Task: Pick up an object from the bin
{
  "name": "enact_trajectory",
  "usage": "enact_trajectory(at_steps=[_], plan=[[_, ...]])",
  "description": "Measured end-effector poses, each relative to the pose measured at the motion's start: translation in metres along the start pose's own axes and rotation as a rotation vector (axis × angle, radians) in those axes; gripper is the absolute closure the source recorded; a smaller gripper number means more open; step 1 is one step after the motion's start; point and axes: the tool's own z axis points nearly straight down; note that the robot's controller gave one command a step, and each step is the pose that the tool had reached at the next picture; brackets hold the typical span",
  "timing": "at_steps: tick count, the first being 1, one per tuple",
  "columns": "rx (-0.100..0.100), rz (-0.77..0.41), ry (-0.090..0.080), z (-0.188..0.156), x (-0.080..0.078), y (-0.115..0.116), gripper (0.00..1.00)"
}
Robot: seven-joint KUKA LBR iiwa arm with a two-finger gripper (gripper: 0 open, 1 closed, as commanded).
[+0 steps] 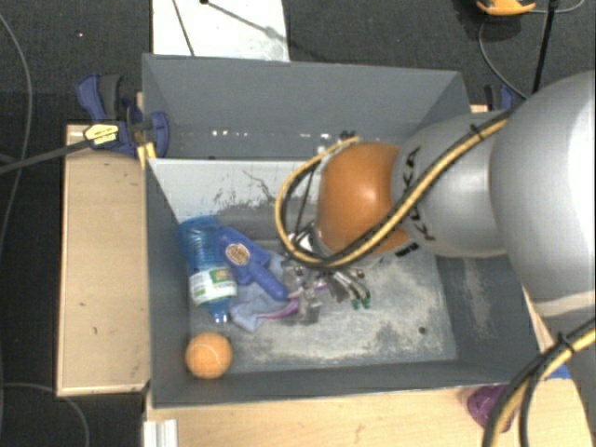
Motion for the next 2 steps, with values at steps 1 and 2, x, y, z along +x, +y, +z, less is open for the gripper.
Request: enact_trajectory(at_steps=[1,2], plan=[[-0.002,0.011,0.011,0.0034,-0.0167,-0.0022,1.00],[-0.003,-0.034,0.006,-0.0005,-0.0232,-0.0113,1.00]])
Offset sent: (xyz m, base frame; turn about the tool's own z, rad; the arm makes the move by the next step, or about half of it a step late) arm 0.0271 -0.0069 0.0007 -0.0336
